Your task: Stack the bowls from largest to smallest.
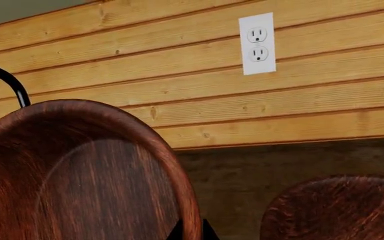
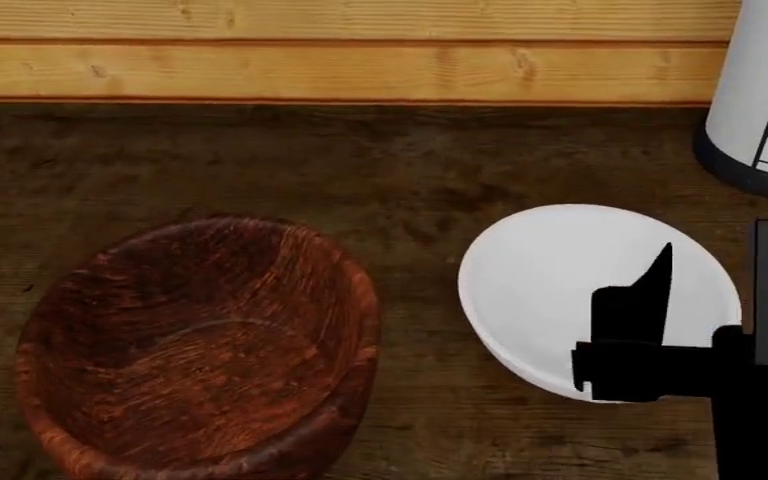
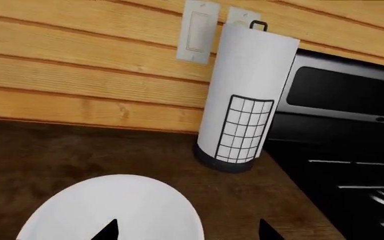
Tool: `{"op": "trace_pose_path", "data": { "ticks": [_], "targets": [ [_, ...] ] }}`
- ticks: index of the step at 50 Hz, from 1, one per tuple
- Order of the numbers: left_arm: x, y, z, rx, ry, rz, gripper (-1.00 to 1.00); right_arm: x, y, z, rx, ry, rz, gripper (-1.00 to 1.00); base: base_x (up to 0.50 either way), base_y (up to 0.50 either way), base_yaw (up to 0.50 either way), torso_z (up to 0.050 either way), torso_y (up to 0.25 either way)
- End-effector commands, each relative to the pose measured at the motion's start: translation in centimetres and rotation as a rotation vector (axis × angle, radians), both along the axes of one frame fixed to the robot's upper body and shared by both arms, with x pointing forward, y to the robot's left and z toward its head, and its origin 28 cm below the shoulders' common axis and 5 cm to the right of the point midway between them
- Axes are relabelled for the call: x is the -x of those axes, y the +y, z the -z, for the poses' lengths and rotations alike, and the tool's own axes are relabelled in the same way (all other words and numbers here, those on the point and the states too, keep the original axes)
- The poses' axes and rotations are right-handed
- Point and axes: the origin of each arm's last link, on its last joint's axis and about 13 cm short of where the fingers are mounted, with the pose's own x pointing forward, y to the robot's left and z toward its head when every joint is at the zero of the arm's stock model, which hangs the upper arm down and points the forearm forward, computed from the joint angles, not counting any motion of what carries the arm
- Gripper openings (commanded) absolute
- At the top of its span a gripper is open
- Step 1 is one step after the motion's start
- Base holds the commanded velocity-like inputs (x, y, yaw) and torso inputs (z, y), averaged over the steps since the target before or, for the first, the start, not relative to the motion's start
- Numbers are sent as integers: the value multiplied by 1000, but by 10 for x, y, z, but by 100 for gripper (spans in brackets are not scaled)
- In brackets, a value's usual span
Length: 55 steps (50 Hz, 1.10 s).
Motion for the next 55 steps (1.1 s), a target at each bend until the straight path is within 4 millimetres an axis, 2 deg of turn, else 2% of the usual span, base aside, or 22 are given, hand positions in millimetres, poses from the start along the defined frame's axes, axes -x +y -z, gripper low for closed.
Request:
{"op": "trace_pose_path", "data": {
  "ticks": [1,5,8,15,17,39,55],
  "targets": [
    [-2,3,-2,36,-37,-3,-100,-41,-6,-20,-102,121,-29,100,0,0,0,0,0],
    [-3,3,-1,32,-35,-1,-100,-58,-7,-17,-90,145,-18,100,0,0,0,3,2],
    [-4,3,0,33,-32,0,-100,-72,-7,-22,-89,161,-16,100,0,0,0,0,0],
    [-2,6,-3,37,-38,-10,-100,-88,-3,-30,-74,192,-28,100,0,0,0,0,0],
    [-2,6,-4,47,-51,-13,-100,-94,-4,-26,-145,215,-30,100,0,0,0,0,0],
    [-1,6,-6,45,-60,-28,-100,-121,-16,4,-99,316,54,100,0,0,0,0,0],
    [-1,8,-6,52,-49,-31,-100,-127,-20,30,-110,380,91,100,0,0,0,0,0]
  ]
}}
